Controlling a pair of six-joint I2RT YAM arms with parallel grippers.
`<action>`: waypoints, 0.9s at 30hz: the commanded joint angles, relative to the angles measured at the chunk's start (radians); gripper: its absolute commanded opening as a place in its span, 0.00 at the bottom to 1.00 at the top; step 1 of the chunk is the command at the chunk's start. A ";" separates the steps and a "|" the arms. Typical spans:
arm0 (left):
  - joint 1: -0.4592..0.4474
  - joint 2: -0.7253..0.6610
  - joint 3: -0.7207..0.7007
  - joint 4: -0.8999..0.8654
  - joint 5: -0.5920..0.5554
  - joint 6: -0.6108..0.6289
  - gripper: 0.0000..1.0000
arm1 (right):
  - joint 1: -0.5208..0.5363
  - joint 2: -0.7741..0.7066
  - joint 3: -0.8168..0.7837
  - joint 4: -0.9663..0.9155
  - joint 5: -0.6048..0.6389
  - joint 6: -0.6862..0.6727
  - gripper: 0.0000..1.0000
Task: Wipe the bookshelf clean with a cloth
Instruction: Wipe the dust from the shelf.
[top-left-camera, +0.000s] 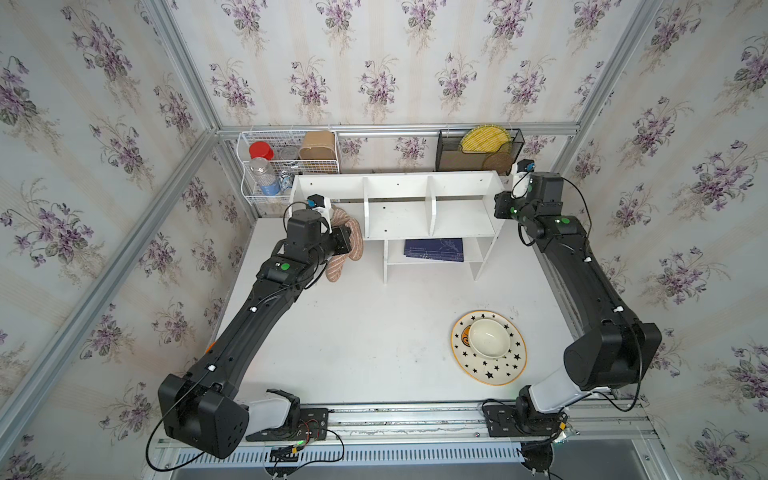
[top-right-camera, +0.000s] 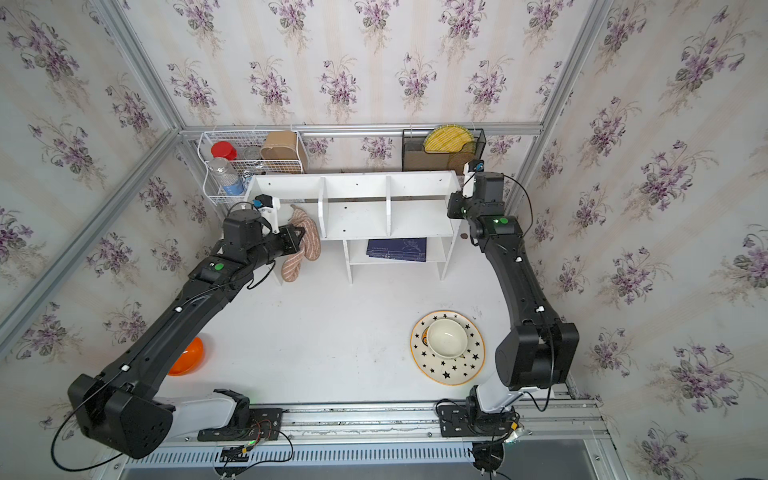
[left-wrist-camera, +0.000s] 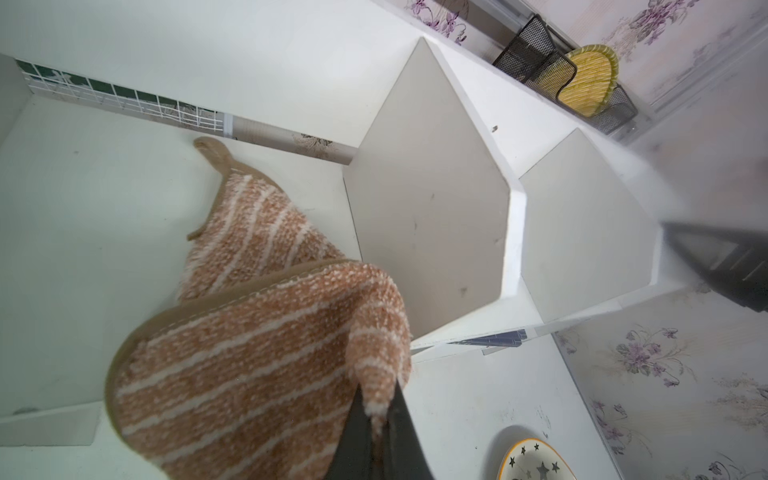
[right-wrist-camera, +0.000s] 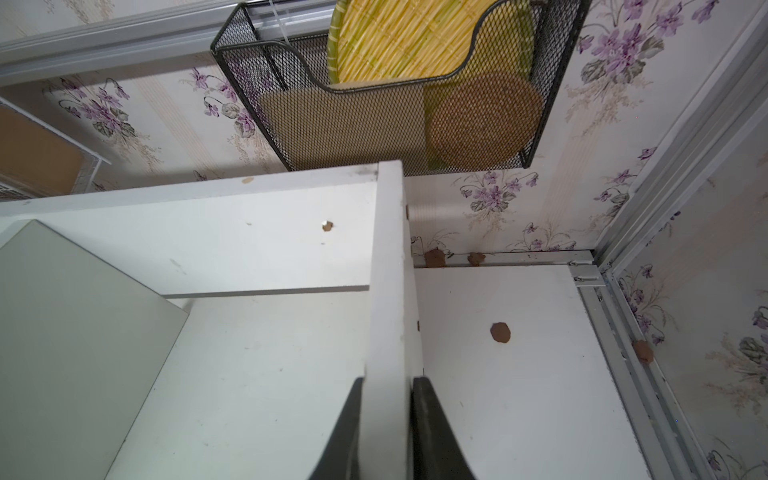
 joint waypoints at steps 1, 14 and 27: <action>0.022 0.018 0.061 -0.050 -0.173 -0.025 0.00 | 0.007 0.008 -0.024 -0.083 -0.114 0.144 0.00; 0.159 0.218 0.352 -0.030 -0.031 -0.069 0.00 | 0.010 0.002 -0.069 -0.057 -0.130 0.133 0.00; 0.141 0.125 0.135 -0.041 -0.080 -0.068 0.00 | 0.010 -0.011 -0.090 -0.049 -0.136 0.127 0.00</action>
